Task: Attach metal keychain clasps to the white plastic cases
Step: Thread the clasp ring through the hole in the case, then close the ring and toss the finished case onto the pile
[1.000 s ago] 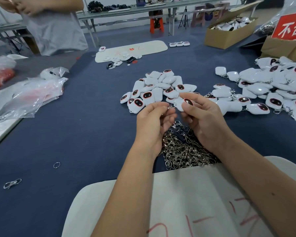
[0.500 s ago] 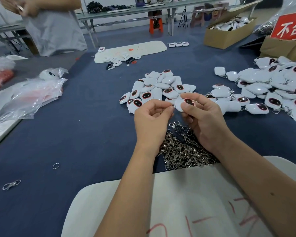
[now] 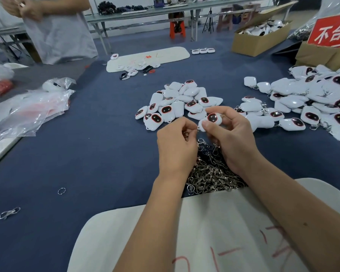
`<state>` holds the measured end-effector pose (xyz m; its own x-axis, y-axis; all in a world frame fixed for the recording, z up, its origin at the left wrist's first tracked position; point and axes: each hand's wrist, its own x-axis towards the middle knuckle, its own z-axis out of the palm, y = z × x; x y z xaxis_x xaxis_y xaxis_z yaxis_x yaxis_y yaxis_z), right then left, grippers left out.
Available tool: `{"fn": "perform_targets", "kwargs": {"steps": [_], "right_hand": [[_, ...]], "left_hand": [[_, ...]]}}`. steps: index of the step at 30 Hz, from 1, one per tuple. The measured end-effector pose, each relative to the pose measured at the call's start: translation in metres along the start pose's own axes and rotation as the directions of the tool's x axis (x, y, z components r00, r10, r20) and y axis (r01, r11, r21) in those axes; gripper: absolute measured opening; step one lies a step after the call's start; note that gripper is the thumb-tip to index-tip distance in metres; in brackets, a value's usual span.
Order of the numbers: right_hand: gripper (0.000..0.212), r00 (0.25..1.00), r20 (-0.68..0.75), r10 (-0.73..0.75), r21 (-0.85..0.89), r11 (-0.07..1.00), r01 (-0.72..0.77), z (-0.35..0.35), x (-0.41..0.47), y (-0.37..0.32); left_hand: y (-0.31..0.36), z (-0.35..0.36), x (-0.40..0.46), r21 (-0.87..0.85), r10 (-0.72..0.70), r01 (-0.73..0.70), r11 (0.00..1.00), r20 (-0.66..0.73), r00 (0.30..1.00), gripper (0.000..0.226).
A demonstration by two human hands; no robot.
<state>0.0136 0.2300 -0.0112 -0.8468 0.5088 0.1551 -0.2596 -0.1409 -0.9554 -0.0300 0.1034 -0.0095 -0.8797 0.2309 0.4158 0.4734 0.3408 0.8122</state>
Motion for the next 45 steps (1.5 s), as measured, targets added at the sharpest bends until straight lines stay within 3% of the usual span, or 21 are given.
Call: {"fn": "perform_targets", "kwargs": {"steps": [4,9,15,17,20,23,25,28,30,33,36,40,45], "right_hand": [[0.029,0.982,-0.187,-0.030,-0.083,0.996,0.015,-0.003,0.004,0.004],[0.028,0.864,-0.468,-0.185,-0.350,0.937,0.011,-0.017,0.014,0.010],[0.065,0.787,-0.582,-0.203,-0.433,0.897,-0.089,-0.022,0.017,0.004],[0.064,0.786,-0.550,-0.282,-0.530,0.845,-0.068,-0.022,0.013,0.000],[0.051,0.821,-0.363,-0.440,-0.745,0.666,0.027,-0.017,0.009,-0.002],[0.044,0.940,-0.117,-0.321,-0.845,0.529,0.075,-0.013,0.011,0.000],[0.045,0.969,-0.006,-0.247,-0.891,0.442,0.107,-0.014,0.011,0.002],[0.047,0.978,-0.019,-0.210,-0.920,0.386,0.065,-0.015,0.009,0.001],[0.049,0.987,-0.060,-0.151,-0.954,0.298,-0.013,-0.015,0.009,0.000],[0.048,0.993,-0.050,-0.103,-0.976,0.216,-0.026,-0.012,0.009,0.000],[0.039,0.994,-0.011,-0.110,-0.975,0.220,0.014,-0.010,0.006,-0.002],[0.011,0.989,0.125,-0.085,-0.955,0.260,0.143,-0.004,0.003,0.001],[0.044,0.956,0.280,-0.082,-0.906,0.306,0.292,-0.004,0.000,0.003]], "left_hand": [[-0.001,0.004,0.000,0.046,0.065,-0.069,0.997,0.085,0.994,0.012],[-0.002,0.010,-0.004,0.241,0.189,-0.244,0.939,0.229,0.955,0.029],[-0.003,0.010,-0.003,0.254,0.166,-0.216,0.943,0.204,0.965,0.024],[-0.002,0.010,-0.001,0.261,0.161,-0.209,0.942,0.193,0.968,0.022],[0.001,0.010,0.007,0.299,0.170,-0.217,0.929,0.177,0.969,0.018],[0.008,0.019,0.026,0.360,0.209,-0.292,0.886,0.250,0.945,0.028],[0.015,0.033,0.044,0.422,0.214,-0.389,0.819,0.405,0.889,0.043],[0.016,0.054,0.064,0.454,0.157,-0.522,0.722,0.627,0.763,0.059],[0.011,0.062,0.069,0.464,0.119,-0.561,0.686,0.689,0.715,0.053],[0.003,0.058,0.062,0.487,0.164,-0.529,0.695,0.608,0.776,0.041],[-0.002,0.047,0.044,0.442,0.227,-0.489,0.752,0.523,0.821,0.044],[-0.001,0.025,0.028,0.362,0.221,-0.411,0.837,0.464,0.858,0.046],[-0.005,0.001,0.017,0.319,0.097,-0.241,0.916,0.407,0.908,0.054]]}}
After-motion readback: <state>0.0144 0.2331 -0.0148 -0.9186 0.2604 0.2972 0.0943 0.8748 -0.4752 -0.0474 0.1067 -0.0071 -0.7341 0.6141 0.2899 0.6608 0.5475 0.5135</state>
